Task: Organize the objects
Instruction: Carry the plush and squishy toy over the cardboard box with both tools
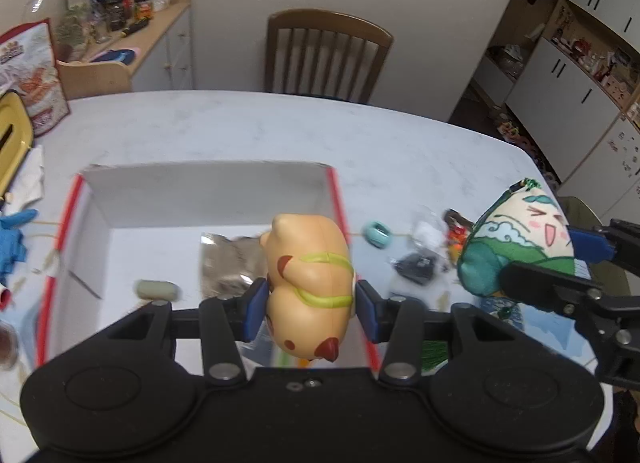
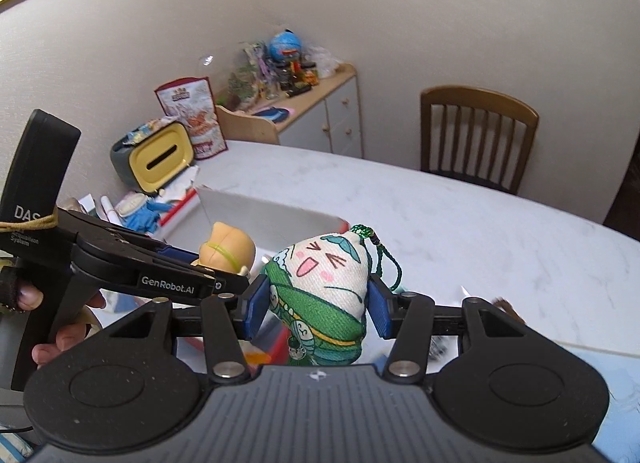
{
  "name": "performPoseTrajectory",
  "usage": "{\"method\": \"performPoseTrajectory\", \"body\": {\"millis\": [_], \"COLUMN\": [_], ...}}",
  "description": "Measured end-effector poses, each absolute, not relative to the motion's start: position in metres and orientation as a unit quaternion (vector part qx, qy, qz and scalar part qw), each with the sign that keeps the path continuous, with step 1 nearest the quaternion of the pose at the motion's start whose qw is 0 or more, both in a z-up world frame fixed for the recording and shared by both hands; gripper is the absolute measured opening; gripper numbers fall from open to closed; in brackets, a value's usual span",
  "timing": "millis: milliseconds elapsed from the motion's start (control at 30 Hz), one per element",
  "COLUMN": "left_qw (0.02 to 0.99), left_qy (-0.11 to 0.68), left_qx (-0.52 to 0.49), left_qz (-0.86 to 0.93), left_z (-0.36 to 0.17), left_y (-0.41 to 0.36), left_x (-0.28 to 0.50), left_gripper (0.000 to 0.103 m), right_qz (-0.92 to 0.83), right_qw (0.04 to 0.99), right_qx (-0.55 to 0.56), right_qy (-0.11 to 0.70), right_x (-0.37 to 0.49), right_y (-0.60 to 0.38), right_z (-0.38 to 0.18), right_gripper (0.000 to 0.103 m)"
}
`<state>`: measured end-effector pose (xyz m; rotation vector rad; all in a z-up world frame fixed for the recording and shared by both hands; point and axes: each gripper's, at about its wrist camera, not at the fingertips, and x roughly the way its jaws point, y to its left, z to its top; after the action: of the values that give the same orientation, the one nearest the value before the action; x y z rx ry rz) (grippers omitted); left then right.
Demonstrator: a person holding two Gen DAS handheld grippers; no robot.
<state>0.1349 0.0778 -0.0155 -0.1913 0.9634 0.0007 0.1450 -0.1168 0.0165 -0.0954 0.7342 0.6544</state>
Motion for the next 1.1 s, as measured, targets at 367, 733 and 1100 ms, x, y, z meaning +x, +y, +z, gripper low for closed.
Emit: {"method": "performPoseTrajectory", "body": {"millis": [367, 733, 1100], "left_qw": [0.883, 0.867, 0.858], "left_qy": [0.461, 0.491, 0.51], "left_qx": [-0.079, -0.063, -0.036], "left_qz": [0.026, 0.05, 0.038], "left_z": [-0.016, -0.054, -0.086], "left_y": [0.145, 0.19, 0.192], "left_x": [0.145, 0.164, 0.191], "left_gripper": [0.045, 0.045, 0.045], "right_qz": [0.336, 0.337, 0.325], "right_qw": [0.877, 0.861, 0.844], "right_qx": [-0.059, -0.08, -0.115], "right_qy": [0.338, 0.372, 0.412], "right_x": [0.158, 0.165, 0.167], "right_y": [-0.041, 0.017, 0.048], "right_z": [0.026, -0.018, -0.074], "right_gripper": [0.051, 0.051, 0.051]}}
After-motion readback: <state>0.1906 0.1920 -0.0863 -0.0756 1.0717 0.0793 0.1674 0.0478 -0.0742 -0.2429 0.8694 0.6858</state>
